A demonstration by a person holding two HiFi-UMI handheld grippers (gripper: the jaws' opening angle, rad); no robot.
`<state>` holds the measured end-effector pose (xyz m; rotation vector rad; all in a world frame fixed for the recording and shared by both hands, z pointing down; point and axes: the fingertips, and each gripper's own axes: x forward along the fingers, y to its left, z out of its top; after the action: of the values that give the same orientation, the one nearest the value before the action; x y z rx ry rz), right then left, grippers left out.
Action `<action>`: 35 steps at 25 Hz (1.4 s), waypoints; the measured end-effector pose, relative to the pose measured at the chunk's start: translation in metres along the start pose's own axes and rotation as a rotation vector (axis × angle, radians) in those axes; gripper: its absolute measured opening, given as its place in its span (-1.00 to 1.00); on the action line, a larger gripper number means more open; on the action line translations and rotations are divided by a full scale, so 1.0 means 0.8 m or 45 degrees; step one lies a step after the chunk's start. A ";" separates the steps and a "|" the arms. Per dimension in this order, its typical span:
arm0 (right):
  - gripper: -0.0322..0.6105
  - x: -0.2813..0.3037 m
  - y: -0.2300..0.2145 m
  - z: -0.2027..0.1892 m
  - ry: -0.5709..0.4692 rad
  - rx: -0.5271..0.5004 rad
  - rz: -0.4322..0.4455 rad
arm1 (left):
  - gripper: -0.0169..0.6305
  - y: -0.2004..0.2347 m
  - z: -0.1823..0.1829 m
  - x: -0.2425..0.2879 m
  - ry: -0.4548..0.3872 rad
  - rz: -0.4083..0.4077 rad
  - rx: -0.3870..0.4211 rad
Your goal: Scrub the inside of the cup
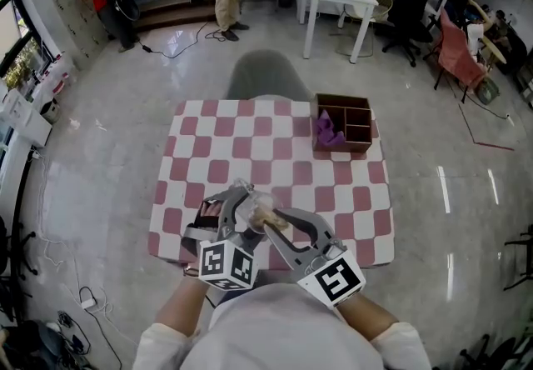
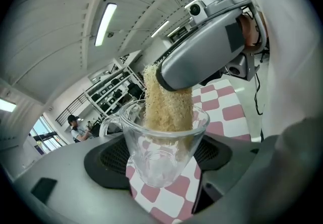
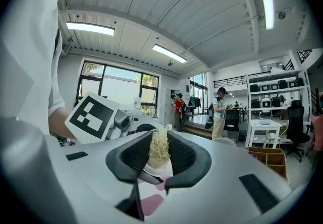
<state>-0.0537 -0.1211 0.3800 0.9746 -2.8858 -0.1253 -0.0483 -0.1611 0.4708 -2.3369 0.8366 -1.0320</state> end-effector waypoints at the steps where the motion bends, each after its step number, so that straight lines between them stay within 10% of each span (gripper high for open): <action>1: -0.58 0.001 0.002 0.001 -0.001 -0.004 0.008 | 0.18 -0.002 0.001 0.001 -0.001 -0.003 0.011; 35: -0.58 0.001 0.009 -0.013 0.026 0.113 -0.031 | 0.18 -0.023 -0.006 0.002 -0.006 -0.034 0.070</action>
<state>-0.0576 -0.1165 0.3915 1.0199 -2.8837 0.0110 -0.0446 -0.1492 0.4856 -2.3091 0.7682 -1.0472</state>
